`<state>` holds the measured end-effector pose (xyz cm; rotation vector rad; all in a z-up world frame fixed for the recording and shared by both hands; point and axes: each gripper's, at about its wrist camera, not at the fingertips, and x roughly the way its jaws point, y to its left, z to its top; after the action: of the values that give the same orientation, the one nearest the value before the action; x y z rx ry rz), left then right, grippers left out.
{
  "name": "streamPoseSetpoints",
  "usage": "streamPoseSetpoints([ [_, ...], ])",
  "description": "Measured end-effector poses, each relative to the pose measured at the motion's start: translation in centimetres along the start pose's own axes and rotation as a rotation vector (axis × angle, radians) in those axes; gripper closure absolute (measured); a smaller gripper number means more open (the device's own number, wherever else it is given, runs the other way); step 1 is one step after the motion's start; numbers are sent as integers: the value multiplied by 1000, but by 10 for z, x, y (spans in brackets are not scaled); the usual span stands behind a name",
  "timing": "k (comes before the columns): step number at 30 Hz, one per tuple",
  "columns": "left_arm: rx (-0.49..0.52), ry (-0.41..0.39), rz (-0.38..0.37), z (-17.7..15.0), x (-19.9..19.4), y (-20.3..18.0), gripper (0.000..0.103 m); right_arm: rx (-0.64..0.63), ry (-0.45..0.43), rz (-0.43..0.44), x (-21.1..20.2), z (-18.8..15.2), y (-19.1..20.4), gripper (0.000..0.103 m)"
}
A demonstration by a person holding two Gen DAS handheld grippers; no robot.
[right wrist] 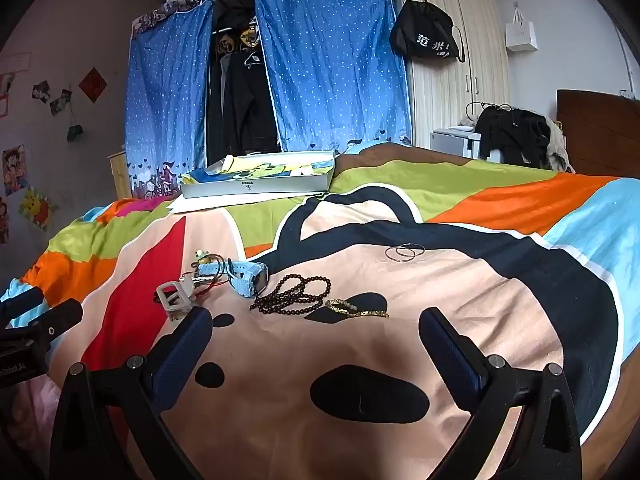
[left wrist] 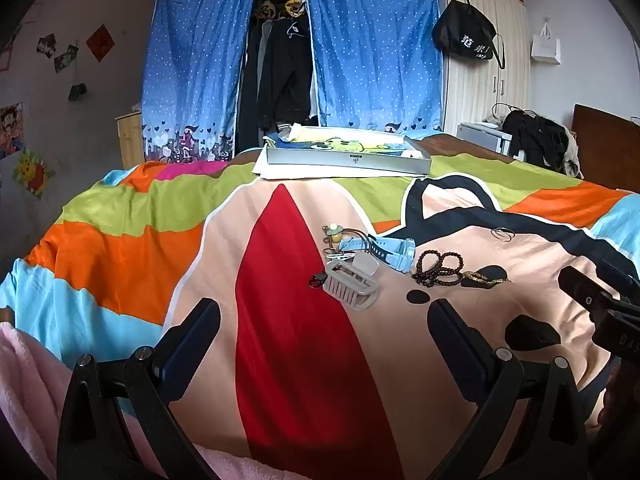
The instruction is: Organize jewelry
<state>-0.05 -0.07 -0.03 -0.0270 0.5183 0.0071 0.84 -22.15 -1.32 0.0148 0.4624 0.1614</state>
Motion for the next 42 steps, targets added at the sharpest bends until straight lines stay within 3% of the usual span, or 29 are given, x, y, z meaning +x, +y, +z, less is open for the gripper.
streamPoseSetpoints([
  [42,15,28,-7,-4,5,-3,1,8,17,-3,3,-4,-2,0],
])
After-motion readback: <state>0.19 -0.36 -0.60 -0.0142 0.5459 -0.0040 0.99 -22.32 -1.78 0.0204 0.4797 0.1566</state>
